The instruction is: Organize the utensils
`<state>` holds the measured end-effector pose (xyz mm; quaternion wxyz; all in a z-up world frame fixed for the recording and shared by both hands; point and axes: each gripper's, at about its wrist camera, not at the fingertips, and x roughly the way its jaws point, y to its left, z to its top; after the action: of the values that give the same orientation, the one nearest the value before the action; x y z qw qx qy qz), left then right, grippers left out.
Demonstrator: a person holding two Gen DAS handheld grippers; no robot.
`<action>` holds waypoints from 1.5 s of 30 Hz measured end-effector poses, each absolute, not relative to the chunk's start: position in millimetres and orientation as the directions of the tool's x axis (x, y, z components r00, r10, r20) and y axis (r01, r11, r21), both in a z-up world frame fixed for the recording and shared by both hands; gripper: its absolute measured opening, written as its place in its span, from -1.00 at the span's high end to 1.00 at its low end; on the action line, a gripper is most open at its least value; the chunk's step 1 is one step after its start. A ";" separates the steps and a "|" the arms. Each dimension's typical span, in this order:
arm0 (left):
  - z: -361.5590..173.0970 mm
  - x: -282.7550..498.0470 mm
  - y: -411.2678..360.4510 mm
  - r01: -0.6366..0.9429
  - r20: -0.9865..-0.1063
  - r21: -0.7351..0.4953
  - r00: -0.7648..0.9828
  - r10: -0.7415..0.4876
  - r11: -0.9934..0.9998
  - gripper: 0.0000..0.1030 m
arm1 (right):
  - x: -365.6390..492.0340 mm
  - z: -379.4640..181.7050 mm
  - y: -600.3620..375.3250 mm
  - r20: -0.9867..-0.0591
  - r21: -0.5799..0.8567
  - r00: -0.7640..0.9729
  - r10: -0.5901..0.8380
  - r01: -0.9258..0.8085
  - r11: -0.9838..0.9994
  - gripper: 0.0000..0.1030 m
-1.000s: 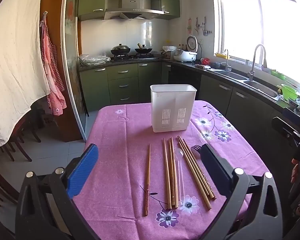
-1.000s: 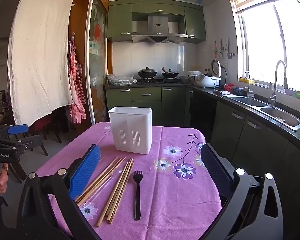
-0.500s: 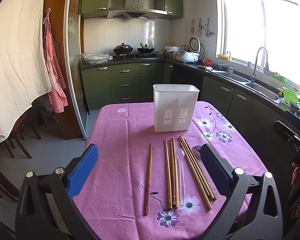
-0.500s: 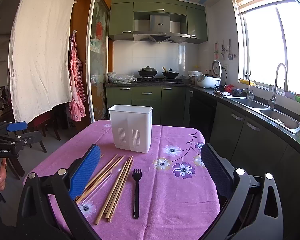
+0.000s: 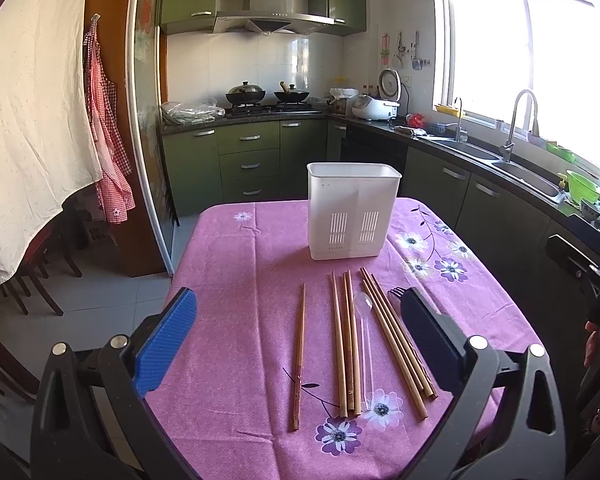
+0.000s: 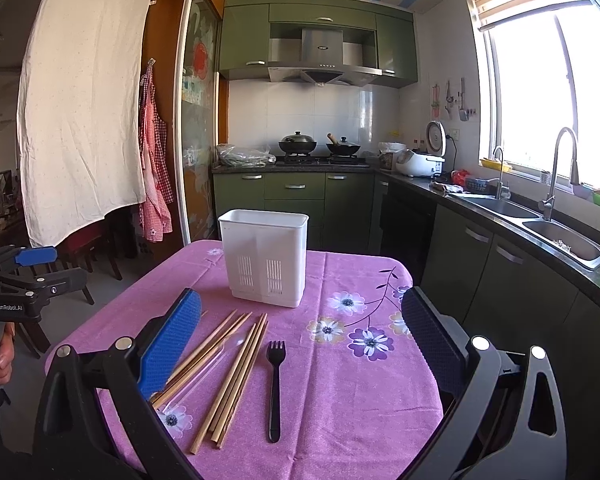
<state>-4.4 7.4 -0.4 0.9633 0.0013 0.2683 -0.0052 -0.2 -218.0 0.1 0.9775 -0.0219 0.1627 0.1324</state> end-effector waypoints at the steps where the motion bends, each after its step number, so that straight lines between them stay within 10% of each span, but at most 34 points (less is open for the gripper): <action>1: -0.2 -4.7 8.9 0.008 -0.516 -0.001 0.857 -0.008 1.000 -0.89 | 0.0 0.0 -216.5 -0.325 -0.002 0.912 0.251 -0.266 0.964 -0.92; 45: 1.8 -7.9 14.4 0.002 -0.506 -0.010 0.862 -0.007 1.000 -0.89 | 4.0 0.2 -213.4 -0.335 -0.010 0.912 0.238 -0.255 0.967 -0.92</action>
<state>-7.9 14.4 1.8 0.9649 -0.0047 0.2624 -0.0025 4.0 -213.4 0.2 0.9774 -0.0266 0.1678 0.1261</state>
